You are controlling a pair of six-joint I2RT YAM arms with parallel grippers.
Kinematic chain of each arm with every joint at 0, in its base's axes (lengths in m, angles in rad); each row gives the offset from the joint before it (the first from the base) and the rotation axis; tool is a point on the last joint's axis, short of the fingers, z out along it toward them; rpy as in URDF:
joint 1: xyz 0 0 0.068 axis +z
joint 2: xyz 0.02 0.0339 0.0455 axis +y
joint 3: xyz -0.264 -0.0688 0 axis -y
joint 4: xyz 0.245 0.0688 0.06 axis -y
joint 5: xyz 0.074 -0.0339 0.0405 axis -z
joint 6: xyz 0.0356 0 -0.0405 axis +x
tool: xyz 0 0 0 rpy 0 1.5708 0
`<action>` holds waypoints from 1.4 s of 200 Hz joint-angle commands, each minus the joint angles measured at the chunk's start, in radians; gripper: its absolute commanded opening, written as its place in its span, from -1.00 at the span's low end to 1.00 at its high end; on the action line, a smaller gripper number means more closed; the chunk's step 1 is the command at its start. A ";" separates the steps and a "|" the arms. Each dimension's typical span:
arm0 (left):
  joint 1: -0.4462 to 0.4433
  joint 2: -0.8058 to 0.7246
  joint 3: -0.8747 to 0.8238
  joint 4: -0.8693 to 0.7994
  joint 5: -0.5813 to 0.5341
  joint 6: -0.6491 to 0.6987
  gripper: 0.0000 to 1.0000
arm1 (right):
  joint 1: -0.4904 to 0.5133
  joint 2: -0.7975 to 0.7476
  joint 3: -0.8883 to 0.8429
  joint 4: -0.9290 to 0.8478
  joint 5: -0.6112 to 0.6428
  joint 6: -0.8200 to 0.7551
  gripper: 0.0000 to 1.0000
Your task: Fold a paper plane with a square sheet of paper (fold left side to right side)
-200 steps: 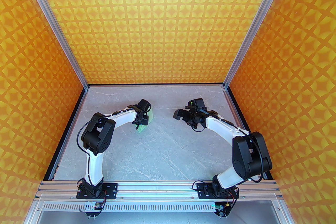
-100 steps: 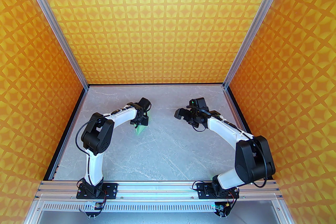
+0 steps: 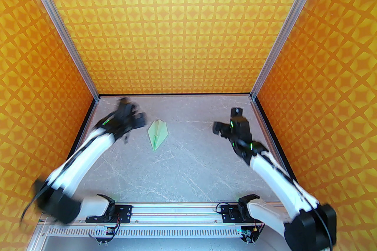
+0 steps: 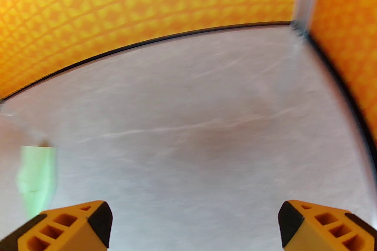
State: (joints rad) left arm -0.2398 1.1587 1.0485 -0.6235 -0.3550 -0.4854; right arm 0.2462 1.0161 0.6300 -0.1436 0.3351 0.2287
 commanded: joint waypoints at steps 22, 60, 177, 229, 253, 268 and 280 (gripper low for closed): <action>0.133 -0.183 -0.484 0.555 -0.189 0.191 0.98 | 0.001 0.055 -0.262 0.566 0.259 -0.180 0.97; 0.188 0.029 -0.606 0.932 -0.194 0.371 0.98 | 0.002 0.343 -0.253 0.862 0.284 -0.252 0.97; 0.275 0.391 -0.683 1.541 0.207 0.476 0.98 | -0.122 0.526 -0.280 1.105 0.011 -0.232 0.97; 0.272 0.390 -0.684 1.551 0.204 0.481 0.98 | -0.122 0.526 -0.282 1.108 0.024 -0.229 0.97; 0.272 0.388 -0.683 1.545 0.203 0.481 0.98 | -0.122 0.526 -0.281 1.106 0.019 -0.231 0.97; 0.272 0.389 -0.684 1.549 0.204 0.482 0.98 | -0.122 0.526 -0.271 1.086 -0.016 -0.241 0.97; 0.272 0.388 -0.684 1.548 0.204 0.481 0.98 | -0.122 0.527 -0.272 1.092 -0.016 -0.242 0.97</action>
State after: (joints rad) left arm 0.0273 1.5448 0.3717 0.8967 -0.1719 -0.0204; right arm 0.1265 1.5372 0.3412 0.9394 0.3386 -0.0128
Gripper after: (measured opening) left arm 0.989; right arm 0.986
